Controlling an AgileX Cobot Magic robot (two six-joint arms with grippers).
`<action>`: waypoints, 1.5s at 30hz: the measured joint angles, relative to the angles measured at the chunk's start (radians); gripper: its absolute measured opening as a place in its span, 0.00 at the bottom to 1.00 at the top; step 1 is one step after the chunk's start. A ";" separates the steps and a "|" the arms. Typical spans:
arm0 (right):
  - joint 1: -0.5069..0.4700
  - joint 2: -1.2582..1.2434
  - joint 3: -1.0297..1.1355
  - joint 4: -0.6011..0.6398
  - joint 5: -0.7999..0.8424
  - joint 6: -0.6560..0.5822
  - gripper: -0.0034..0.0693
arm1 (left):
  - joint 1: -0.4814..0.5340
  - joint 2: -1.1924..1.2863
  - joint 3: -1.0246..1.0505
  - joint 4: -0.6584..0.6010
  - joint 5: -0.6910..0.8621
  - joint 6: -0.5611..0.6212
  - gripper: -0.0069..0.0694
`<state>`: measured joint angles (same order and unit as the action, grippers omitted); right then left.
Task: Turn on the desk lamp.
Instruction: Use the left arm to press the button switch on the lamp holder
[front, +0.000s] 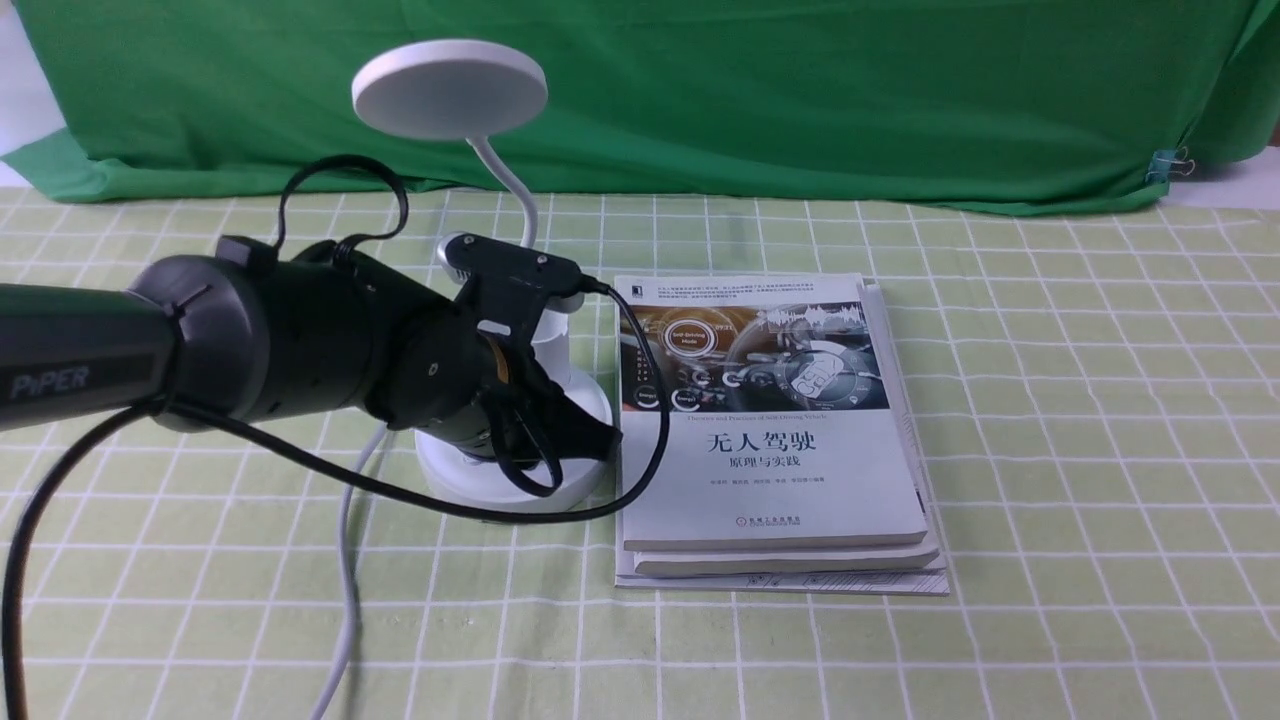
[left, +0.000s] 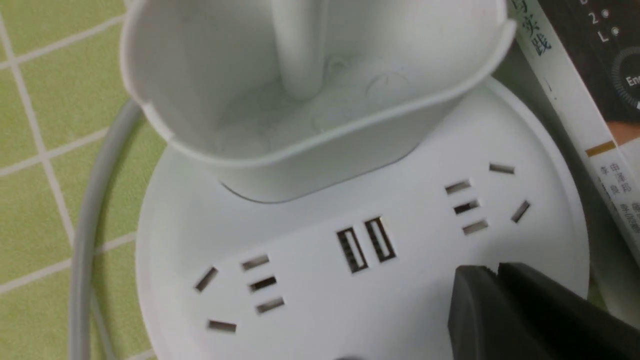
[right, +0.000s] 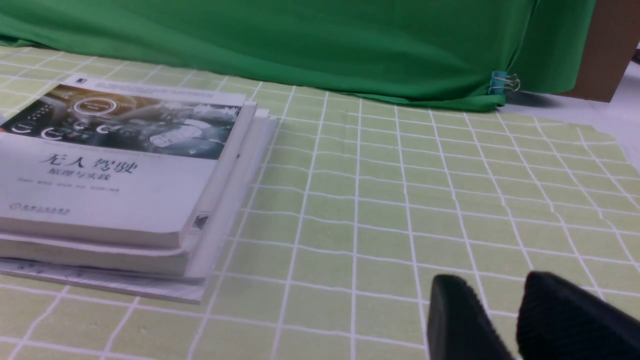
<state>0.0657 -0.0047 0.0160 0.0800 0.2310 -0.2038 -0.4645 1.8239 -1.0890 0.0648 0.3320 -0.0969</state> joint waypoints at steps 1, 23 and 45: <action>0.000 0.000 0.000 0.000 0.000 0.000 0.38 | 0.000 -0.008 0.000 0.000 0.003 0.000 0.12; 0.000 0.000 0.000 0.000 0.000 0.000 0.38 | 0.000 0.007 0.000 -0.007 0.029 -0.001 0.11; 0.000 0.000 0.000 0.000 0.000 0.000 0.38 | 0.000 0.020 0.034 -0.023 -0.030 0.005 0.11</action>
<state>0.0657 -0.0047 0.0160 0.0800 0.2310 -0.2038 -0.4645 1.8437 -1.0547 0.0414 0.3018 -0.0914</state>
